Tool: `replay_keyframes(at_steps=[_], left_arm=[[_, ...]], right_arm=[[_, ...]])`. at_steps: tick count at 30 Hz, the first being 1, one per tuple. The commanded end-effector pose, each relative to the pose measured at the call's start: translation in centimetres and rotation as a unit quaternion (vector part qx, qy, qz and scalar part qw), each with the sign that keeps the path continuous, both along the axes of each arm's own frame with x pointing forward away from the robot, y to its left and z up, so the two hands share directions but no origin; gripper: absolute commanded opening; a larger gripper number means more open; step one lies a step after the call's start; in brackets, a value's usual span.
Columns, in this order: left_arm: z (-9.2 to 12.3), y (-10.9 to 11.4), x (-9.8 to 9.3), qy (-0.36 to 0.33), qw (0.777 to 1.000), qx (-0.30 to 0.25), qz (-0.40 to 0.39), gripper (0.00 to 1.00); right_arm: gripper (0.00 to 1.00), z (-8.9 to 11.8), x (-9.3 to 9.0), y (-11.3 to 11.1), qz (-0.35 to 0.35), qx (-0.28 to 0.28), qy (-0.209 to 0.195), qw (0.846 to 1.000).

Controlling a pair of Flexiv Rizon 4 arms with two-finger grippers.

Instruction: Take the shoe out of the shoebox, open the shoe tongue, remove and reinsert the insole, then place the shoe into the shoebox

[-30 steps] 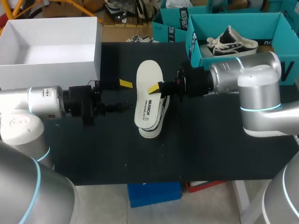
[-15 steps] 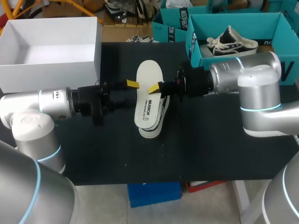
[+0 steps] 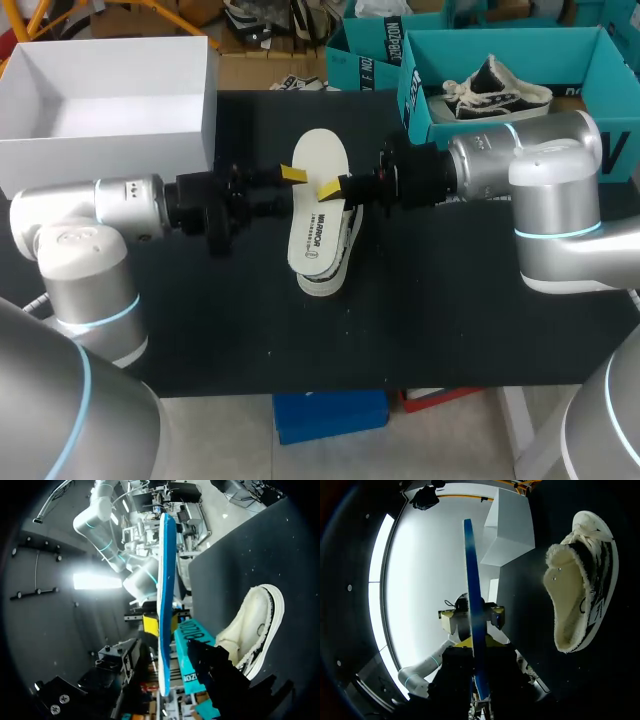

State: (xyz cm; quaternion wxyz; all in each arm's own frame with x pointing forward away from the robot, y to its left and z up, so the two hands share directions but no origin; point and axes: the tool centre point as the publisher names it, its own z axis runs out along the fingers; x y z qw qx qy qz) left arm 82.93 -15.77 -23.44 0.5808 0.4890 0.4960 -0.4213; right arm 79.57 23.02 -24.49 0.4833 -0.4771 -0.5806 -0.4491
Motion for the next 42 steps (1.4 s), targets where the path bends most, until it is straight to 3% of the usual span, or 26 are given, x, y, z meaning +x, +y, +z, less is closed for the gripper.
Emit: replay_keyframes(at_steps=[1,4,9,10,13,14,22,24,33,42], left_arm=[[-0.2,-0.6,0.3,-0.001,1.0,0.001,-0.002,0.46],[-0.4,-0.9,0.6,-0.001,1.0,0.003,-0.004,0.41],[-0.6,-1.3,0.8,-0.001,1.0,0.007,-0.007,0.41],[-0.6,-1.4,0.9,-0.001,1.0,0.008,-0.007,0.37],[-0.6,-1.6,1.0,-0.003,1.0,0.01,-0.007,0.02],[-0.7,-1.7,1.0,-0.003,1.0,0.011,-0.007,0.0],[-0.8,-1.8,1.1,0.001,1.0,0.013,-0.006,0.0],[-0.9,-1.7,1.1,0.003,1.0,0.015,-0.006,0.0],[-1.6,-0.1,0.4,0.06,0.996,0.064,-0.005,0.0],[-2.1,2.1,-2.5,0.118,0.985,0.126,-0.023,0.0]], right_arm=[[0.0,-0.1,0.0,0.1,-0.001,-0.001,0.0,1.0],[0.0,-0.1,0.0,0.1,-0.001,-0.001,0.0,1.0],[0.0,-0.1,0.0,0.1,-0.001,-0.001,0.0,1.0],[0.0,-0.1,0.0,0.1,-0.001,-0.001,0.0,1.0],[0.0,-0.1,0.0,0.1,-0.001,-0.001,0.0,1.0],[0.0,-0.1,0.0,0.1,-0.001,-0.001,0.0,1.0],[0.0,0.0,0.0,0.1,-0.002,0.001,-0.001,1.0],[1.0,0.0,0.0,0.1,-0.005,0.0,0.0,1.0],[1.0,0.3,-0.4,-1.3,-0.061,-0.031,0.001,0.998],[1.0,1.0,-1.4,-3.4,-0.125,-0.072,-0.002,0.99]])
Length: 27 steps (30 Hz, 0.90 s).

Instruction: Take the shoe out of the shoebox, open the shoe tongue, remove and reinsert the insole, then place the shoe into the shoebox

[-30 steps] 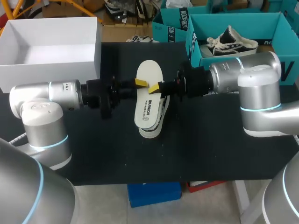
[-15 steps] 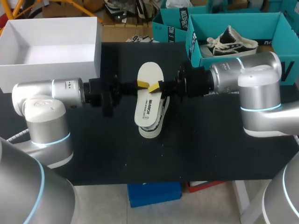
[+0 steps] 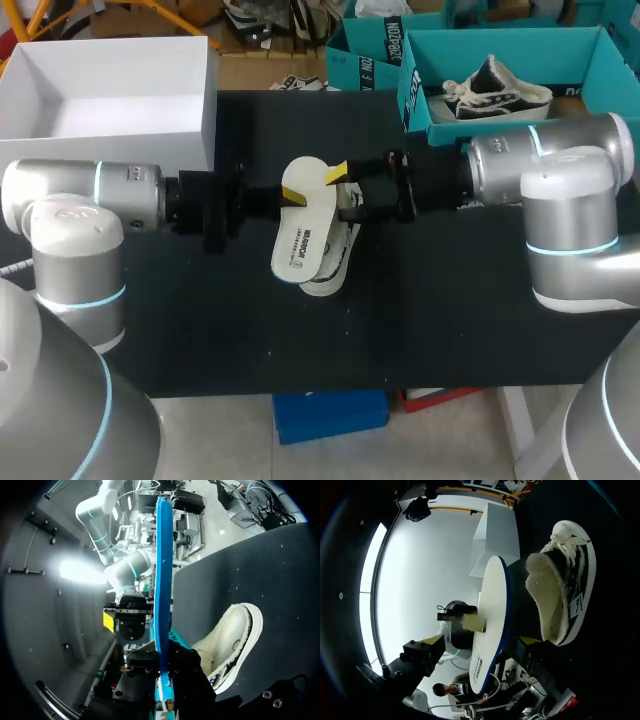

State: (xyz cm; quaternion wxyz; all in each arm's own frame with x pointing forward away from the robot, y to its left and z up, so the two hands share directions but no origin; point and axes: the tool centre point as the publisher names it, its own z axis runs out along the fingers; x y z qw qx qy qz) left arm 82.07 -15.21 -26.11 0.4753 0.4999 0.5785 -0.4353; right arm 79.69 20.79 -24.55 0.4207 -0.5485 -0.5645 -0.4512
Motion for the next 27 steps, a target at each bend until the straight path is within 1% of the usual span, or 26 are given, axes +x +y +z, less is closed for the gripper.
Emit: replay_keyframes(at_steps=[1,6,12,15,20,27], left_arm=[[0.5,1.7,-2.1,0.022,0.999,0.047,-0.011,0.0],[-0.6,2.9,-5.0,0.048,0.994,0.088,-0.046,0.0],[-1.5,4.7,-7.9,0.066,0.99,0.103,-0.066,0.0],[-1.7,5.3,-8.6,0.071,0.99,0.106,-0.067,0.0],[-1.8,6.0,-9.4,0.074,0.988,0.113,-0.072,0.0],[-1.7,6.1,-10.3,0.075,0.987,0.119,-0.085,0.0]], right_arm=[[1.0,1.0,-1.7,-1.5,-0.055,-0.019,-0.004,0.998],[1.0,1.0,-2.6,-2.7,-0.095,-0.035,0.003,0.995],[1.0,1.2,-4.3,-4.0,-0.132,-0.047,0.006,0.99],[1.0,1.5,-5.0,-4.5,-0.142,-0.054,0.006,0.988],[1.0,2.2,-6.9,-5.5,-0.167,-0.065,0.005,0.984],[1.0,2.6,-9.2,-6.6,-0.19,-0.078,0.008,0.979]])
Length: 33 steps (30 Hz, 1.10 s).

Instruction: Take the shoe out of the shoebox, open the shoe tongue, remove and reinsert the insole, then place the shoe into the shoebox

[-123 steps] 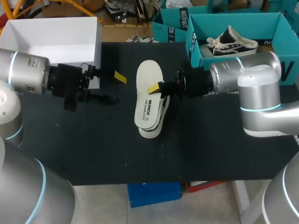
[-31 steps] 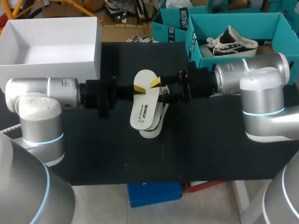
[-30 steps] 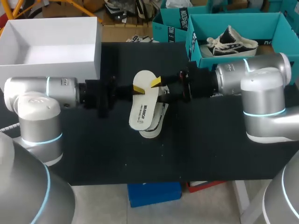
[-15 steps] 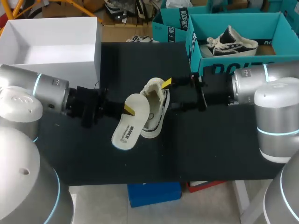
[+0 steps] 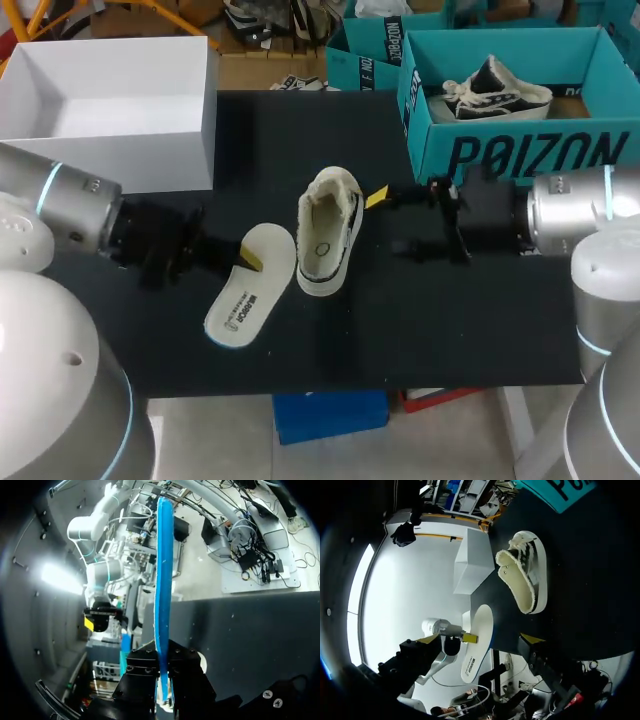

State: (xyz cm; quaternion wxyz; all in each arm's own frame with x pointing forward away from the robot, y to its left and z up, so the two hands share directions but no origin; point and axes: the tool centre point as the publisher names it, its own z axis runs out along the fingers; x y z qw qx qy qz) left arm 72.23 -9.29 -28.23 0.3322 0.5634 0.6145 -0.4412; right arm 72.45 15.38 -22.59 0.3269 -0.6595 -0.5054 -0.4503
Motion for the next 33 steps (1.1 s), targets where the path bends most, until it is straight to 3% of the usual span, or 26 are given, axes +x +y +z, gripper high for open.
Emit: replay_keyframes(at_steps=[1,13,22,33], left_arm=[[0.4,0.1,-0.6,-0.001,1.0,0.005,-0.003,0.0],[0.8,-0.2,-1.5,0.0,0.999,0.017,-0.038,0.0],[0.1,-0.5,-2.0,0.02,0.991,0.089,-0.102,0.0],[-1.9,-2.5,-0.4,0.036,0.982,0.117,-0.141,0.0]], right_arm=[[1.0,0.7,-2.2,-1.3,-0.055,-0.01,-0.017,0.998],[1.0,1.0,-3.8,-2.0,-0.061,-0.018,-0.004,0.998],[1.0,1.0,-3.8,-2.0,-0.061,-0.018,-0.004,0.998],[1.0,1.0,-3.8,-2.0,-0.061,-0.018,-0.004,0.998]])
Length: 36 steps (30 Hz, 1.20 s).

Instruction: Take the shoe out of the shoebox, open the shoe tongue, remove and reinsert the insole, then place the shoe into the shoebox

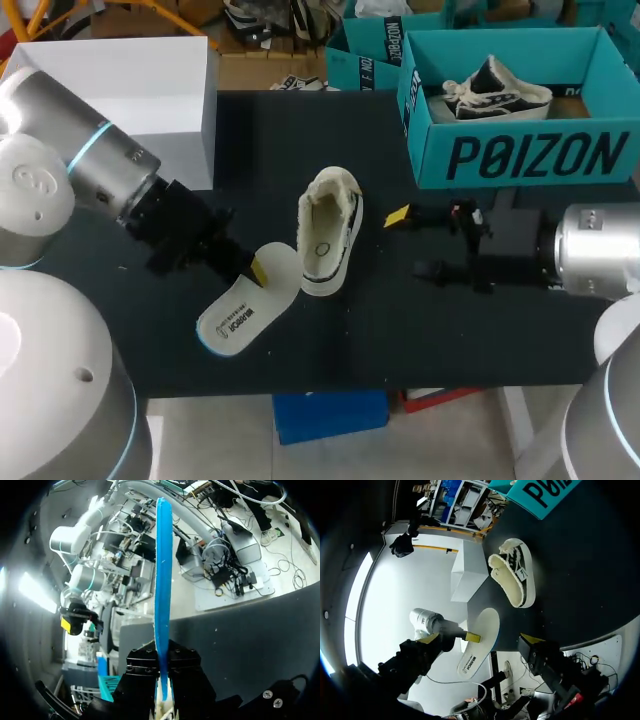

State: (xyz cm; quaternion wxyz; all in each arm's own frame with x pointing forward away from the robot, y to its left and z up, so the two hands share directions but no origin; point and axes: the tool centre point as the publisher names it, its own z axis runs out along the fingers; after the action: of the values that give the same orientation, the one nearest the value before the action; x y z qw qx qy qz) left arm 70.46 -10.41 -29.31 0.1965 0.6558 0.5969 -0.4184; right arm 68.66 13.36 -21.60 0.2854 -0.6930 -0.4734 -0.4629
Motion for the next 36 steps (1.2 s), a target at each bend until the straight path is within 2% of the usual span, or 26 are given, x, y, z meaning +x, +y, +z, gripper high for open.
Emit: replay_keyframes(at_steps=[1,10,36], left_arm=[[-0.9,-1.5,1.6,0.014,1.0,0.006,-0.022,0.0],[-2.3,-3.1,3.6,0.018,0.999,0.015,-0.028,0.0],[-6.2,-6.4,11.2,0.009,0.999,0.036,-0.012,0.0]], right_arm=[[1.0,0.0,0.0,0.0,0.0,0.0,0.0,1.0],[1.0,0.0,0.0,0.0,0.0,0.0,0.0,1.0],[1.0,0.0,0.0,0.0,0.0,0.0,0.0,1.0]])
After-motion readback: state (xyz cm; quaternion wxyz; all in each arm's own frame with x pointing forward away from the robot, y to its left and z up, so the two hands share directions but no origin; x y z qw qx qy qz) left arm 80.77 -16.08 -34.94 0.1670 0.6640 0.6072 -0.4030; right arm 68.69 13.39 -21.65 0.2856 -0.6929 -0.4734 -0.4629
